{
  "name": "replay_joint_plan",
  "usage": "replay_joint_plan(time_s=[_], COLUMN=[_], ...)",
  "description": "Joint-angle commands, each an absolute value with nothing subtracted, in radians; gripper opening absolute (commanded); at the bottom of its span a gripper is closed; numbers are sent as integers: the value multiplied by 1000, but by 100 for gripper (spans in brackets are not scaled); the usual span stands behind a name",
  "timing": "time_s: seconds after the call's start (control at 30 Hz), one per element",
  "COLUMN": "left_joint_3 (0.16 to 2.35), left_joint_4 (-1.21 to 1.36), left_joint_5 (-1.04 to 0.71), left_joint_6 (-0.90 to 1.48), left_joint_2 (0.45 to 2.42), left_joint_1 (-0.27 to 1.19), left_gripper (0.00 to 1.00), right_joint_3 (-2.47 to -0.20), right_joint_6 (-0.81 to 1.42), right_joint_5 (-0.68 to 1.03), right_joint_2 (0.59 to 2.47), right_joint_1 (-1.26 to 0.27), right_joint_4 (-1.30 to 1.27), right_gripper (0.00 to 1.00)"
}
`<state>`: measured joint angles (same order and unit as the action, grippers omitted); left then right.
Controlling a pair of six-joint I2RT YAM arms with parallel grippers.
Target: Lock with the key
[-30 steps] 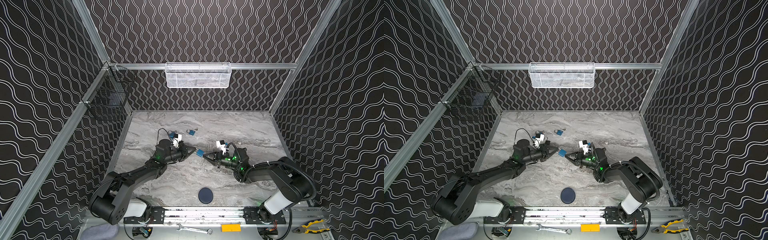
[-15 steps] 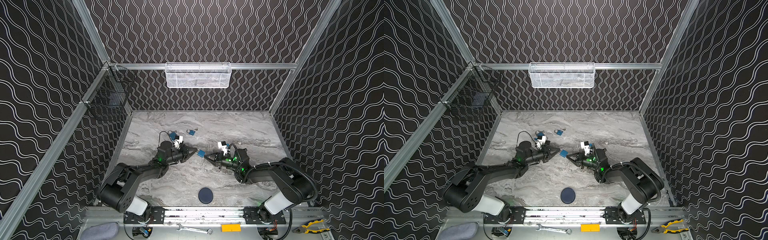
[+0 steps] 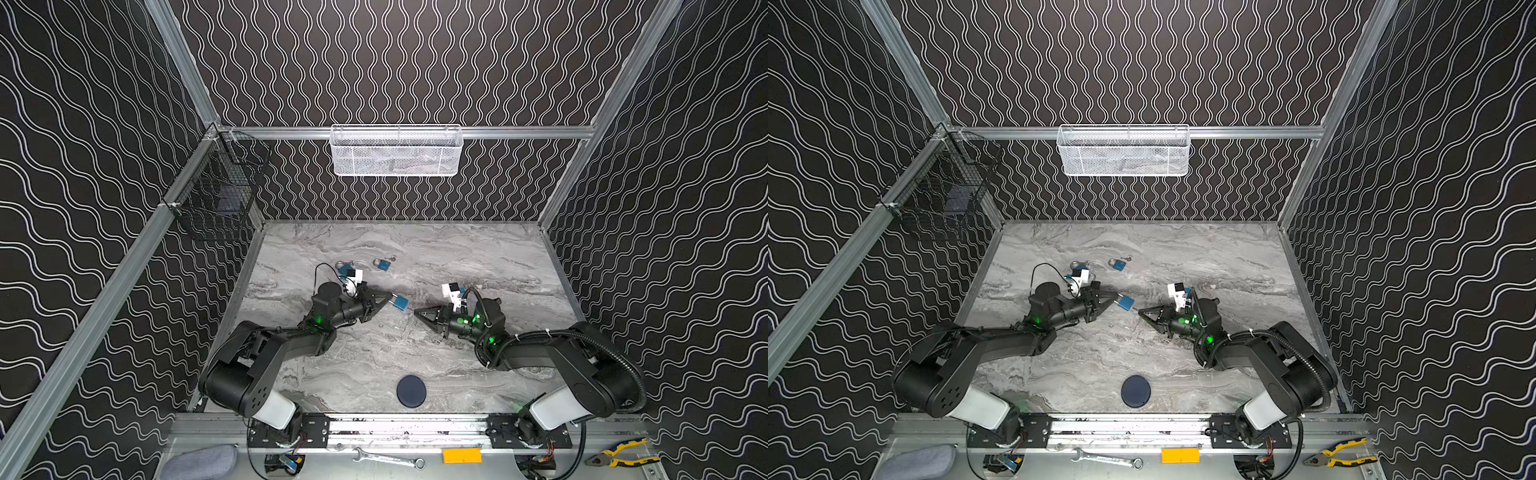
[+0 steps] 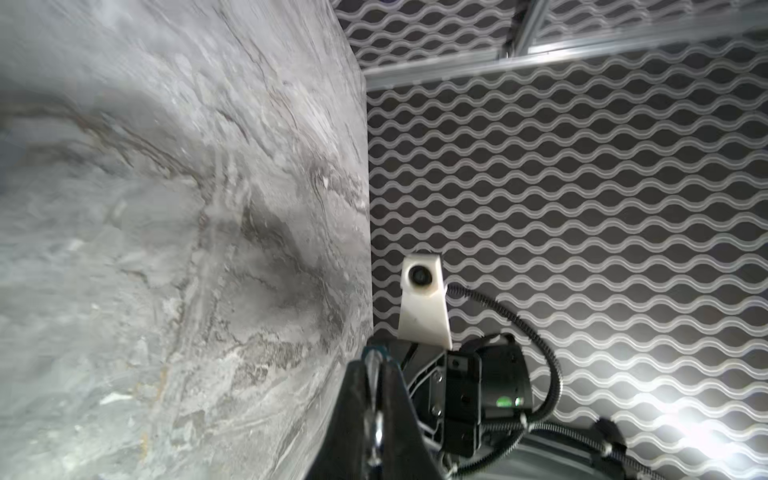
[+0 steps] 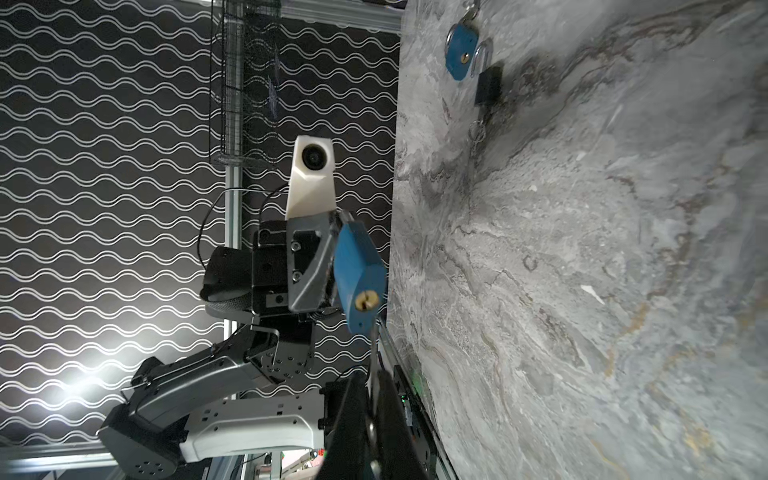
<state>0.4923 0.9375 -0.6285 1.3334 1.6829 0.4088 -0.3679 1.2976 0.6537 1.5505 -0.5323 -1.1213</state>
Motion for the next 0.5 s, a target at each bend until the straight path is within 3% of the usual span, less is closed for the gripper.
replay_joint_plan(time_s=[0.0,0.27,0.47], left_joint_3=[502,521,552], left_joint_4=[944,851,500], left_joint_5=[-639,-698,-750], left_joint_6=[1309,1265,1096], left_joint_2=[1677,1652,1552], left_joint_1=[386,357,254], left_gripper=[0,0,0], right_joint_3=[-356,-356,-427], right_joint_6=[1285,1236,1084], right_joint_5=[651,676,713], right_joint_2=[1537,1493,1446], right_joint_1=[-527,-492,-477], right_joint_4=[-1135,-1049,-787], right_gripper=[0,0,0])
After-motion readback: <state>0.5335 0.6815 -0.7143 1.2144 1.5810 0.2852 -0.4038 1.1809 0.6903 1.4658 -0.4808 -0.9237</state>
